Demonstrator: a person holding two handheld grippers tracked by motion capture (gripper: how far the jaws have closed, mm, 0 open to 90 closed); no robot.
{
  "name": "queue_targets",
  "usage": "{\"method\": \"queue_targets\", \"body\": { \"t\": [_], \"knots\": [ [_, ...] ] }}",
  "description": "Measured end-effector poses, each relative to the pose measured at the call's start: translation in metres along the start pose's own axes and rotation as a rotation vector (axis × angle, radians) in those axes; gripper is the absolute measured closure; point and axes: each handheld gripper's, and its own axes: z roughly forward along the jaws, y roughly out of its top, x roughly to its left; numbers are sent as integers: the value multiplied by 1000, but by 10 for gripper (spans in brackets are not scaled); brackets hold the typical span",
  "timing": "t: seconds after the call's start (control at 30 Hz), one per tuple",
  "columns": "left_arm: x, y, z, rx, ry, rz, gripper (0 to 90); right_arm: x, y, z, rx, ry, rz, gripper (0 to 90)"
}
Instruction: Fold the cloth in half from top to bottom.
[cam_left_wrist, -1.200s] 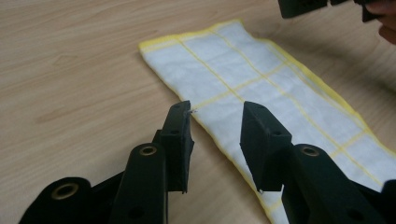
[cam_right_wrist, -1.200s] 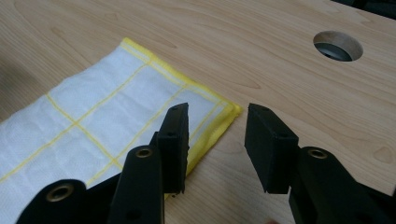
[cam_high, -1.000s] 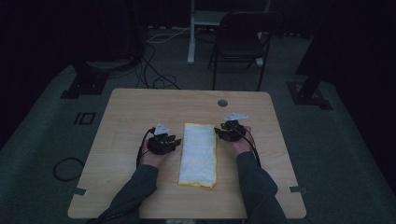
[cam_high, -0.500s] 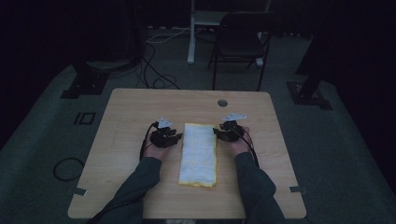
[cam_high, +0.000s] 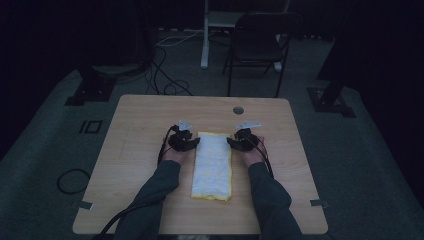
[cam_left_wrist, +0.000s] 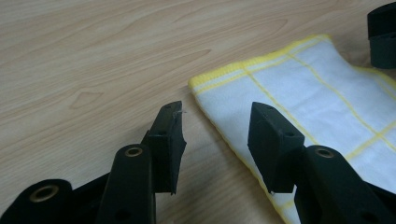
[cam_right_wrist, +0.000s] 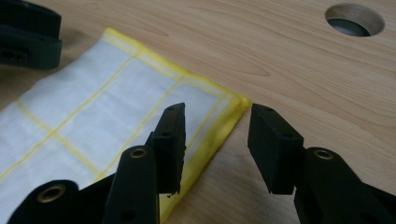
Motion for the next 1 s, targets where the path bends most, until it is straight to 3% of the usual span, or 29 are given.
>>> {"method": "queue_targets", "body": {
  "t": [0.47,1.0],
  "knots": [
    [2,4,17,38,3,-30,543,-3,3,14,15,-13,49,545],
    [5,7,23,31,14,-42,506,-5,9,24,42,-18,82,530]
  ]
}}
